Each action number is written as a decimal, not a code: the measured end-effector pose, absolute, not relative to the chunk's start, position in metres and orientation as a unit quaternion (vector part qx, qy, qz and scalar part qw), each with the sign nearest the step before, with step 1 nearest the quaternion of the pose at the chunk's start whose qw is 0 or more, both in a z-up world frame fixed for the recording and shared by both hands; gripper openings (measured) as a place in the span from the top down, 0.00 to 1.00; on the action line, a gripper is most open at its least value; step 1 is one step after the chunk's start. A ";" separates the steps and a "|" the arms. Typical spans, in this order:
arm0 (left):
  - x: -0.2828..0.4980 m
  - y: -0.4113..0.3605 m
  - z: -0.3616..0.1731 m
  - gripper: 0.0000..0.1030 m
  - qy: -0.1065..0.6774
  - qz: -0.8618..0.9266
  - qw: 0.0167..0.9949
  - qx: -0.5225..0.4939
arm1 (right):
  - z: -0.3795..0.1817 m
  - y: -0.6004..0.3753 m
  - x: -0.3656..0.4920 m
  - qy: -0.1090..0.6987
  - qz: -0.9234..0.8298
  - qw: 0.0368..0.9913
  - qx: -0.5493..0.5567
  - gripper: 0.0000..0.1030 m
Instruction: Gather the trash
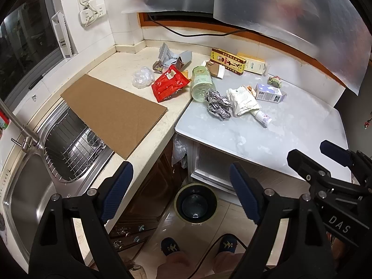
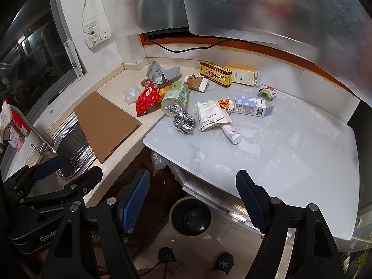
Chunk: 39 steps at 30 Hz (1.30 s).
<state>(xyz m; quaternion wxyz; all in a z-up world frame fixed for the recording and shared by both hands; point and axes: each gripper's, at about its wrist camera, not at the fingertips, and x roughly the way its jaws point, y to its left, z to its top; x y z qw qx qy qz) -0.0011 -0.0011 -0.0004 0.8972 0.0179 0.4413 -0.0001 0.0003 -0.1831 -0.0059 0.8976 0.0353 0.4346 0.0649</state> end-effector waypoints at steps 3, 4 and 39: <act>-0.001 -0.001 -0.001 0.20 0.441 0.000 0.897 0.018 | -0.006 -0.183 0.001 0.434 0.065 0.898 0.035 0.24; -0.001 -0.001 0.000 0.20 0.441 0.001 0.897 0.018 | -0.006 -0.182 0.000 0.434 0.066 0.898 0.036 0.24; 0.069 -0.071 -0.023 0.20 0.467 0.052 0.881 -0.058 | -0.031 -0.303 0.107 0.451 0.144 0.880 0.050 0.28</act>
